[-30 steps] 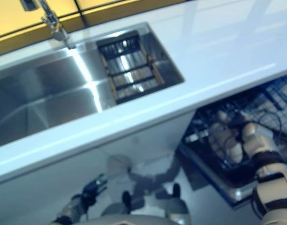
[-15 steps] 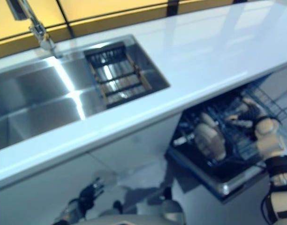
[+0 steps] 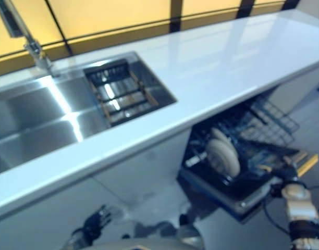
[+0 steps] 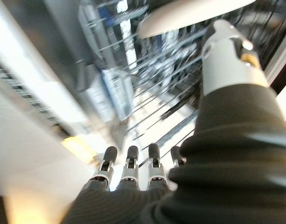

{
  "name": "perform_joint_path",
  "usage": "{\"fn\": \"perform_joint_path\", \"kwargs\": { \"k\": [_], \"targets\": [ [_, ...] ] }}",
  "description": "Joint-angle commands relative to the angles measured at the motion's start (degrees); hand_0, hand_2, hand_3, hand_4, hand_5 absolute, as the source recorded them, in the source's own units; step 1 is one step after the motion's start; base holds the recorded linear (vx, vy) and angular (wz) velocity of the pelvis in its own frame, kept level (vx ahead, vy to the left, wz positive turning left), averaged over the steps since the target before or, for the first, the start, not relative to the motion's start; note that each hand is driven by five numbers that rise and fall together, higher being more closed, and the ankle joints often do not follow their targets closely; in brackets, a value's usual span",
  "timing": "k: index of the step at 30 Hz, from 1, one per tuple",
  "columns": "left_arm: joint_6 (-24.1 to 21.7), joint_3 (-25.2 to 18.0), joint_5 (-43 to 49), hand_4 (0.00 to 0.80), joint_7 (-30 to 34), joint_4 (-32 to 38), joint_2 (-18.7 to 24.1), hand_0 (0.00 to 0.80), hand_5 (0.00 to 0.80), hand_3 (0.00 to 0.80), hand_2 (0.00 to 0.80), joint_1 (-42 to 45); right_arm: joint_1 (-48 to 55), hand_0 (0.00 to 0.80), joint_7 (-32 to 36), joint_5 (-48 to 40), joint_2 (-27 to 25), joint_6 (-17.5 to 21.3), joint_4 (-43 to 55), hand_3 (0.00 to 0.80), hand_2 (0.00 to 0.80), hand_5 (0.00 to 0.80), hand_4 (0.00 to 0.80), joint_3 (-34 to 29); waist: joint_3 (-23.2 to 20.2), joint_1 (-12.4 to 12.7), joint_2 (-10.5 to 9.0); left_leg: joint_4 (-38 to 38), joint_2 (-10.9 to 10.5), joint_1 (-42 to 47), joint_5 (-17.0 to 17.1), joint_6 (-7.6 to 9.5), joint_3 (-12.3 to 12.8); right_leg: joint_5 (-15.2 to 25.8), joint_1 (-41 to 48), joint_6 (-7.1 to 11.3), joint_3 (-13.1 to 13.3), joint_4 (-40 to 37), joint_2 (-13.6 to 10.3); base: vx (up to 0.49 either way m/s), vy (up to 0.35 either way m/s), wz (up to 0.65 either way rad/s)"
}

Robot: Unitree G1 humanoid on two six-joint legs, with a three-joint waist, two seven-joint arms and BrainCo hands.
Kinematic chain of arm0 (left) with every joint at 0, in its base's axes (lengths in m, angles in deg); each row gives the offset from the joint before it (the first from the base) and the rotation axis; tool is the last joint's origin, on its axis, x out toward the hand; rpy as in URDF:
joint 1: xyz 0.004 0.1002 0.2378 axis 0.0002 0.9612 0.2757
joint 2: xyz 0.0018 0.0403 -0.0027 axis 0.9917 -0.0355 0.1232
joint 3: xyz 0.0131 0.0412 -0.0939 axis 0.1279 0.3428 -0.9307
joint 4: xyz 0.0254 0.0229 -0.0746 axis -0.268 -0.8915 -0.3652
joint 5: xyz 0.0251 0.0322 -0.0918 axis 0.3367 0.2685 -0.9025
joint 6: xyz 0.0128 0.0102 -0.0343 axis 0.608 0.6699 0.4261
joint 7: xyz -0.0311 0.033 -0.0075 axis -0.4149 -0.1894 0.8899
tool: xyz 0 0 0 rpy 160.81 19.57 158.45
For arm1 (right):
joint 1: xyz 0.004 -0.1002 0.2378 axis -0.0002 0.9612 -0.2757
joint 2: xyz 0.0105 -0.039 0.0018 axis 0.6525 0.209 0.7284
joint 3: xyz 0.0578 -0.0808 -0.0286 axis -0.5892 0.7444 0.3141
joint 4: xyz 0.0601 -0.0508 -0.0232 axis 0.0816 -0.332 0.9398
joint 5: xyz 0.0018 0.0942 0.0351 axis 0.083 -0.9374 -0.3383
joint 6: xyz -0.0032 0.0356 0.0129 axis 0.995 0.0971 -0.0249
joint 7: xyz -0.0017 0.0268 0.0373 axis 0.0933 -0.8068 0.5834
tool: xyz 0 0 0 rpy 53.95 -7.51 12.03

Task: Take plates into dishwasher

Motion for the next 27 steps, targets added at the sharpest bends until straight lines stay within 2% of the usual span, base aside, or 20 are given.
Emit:
{"fn": "perform_joint_path", "kwargs": {
  "k": [1, 10, 19, 24, 25, 26, 27],
  "targets": [
    [-1.7, -0.9, 0.9, 0.000, 0.1, -2.7, 2.2, 0.000, 0.000, 0.000, 0.000, -3.2, -3.9, 0.000, -4.1, -5.3, 0.7, 4.0, -3.8, 0.000, 0.000, 0.000, 0.000, -3.4, 0.4, 0.0, -2.46, 0.2, -1.0, 0.5, -1.2, 4.28, -1.1, 0.9, 1.4, 0.95, 0.8, 0.1, -0.3, 0.017, -0.037, -0.11],
    [-2.5, 0.3, 1.7, 0.000, 1.6, -5.2, 3.6, 0.000, 0.000, 0.000, 0.000, -3.9, -4.4, 0.000, -4.6, -12.1, 2.7, 6.1, -22.1, 0.000, 0.000, 0.000, 0.000, -7.2, 0.5, 0.0, -1.34, 0.2, -0.6, 0.7, -1.2, 4.21, -0.6, 0.9, 1.1, 0.99, 0.9, 0.1, 0.0, 0.009, -0.052, -0.05],
    [-2.3, 0.9, 3.2, 0.000, 2.5, -5.3, 4.7, 0.000, 0.000, 0.000, 0.000, -4.5, -4.5, 0.000, 0.8, -17.9, 3.0, 7.5, -27.3, 0.000, 0.000, 0.000, 0.000, -7.4, 1.4, -0.2, -0.04, 0.2, -0.4, 0.4, -1.2, 3.90, -0.9, 0.8, 0.4, 0.96, 0.6, 0.1, -0.1, -0.017, -0.071, -0.03],
    [-1.8, 1.6, 2.3, 0.000, 2.5, -3.7, 5.1, 0.000, 0.000, 0.000, 0.000, -6.0, -6.3, 0.000, 4.3, -24.4, 4.0, 9.7, -30.6, 0.000, 0.000, 0.000, 0.000, -7.0, 3.3, -0.5, 2.28, 0.2, -0.4, -1.2, -0.8, 3.69, -1.8, 0.7, -1.6, 0.73, 0.5, 0.8, -0.5, -0.122, -0.061, -0.01],
    [-1.7, 2.0, 1.7, 0.000, 2.6, -3.4, 5.2, 0.000, 0.000, 0.000, 0.000, -6.8, -7.5, 0.000, 5.1, -26.7, 3.8, 10.2, -31.7, 0.000, 0.000, 0.000, 0.000, -7.0, 4.3, -0.7, 3.36, 0.2, -0.6, -1.8, -0.6, 3.65, -2.2, 0.5, -2.2, 0.60, 0.3, 1.4, -0.8, -0.117, -0.013, 0.00],
    [-1.7, 2.0, 1.7, 0.000, 2.7, -3.4, 5.2, 0.000, 0.000, 0.000, 0.000, -6.8, -7.6, 0.000, 5.3, -26.8, 3.7, 10.3, -31.8, 0.000, 0.000, 0.000, 0.000, -7.0, 4.4, -0.8, 3.46, 0.2, -0.6, -1.8, -0.6, 3.64, -2.3, 0.5, -2.3, 0.59, 0.3, 1.4, -0.9, -0.184, 0.033, 0.00],
    [-1.8, 2.5, 1.2, 0.000, 3.3, -3.4, 5.1, 0.000, 0.000, 0.000, 0.000, -7.4, -8.4, 0.000, 6.0, -28.2, 3.0, 10.7, -32.4, 0.000, 0.000, 0.000, 0.000, -7.3, 5.7, -1.1, 5.03, 0.2, -0.9, -2.3, -0.3, 3.58, -2.7, -0.3, -3.4, 0.40, 0.2, 3.1, -1.3, -0.147, 0.067, 0.03]
  ]
}}
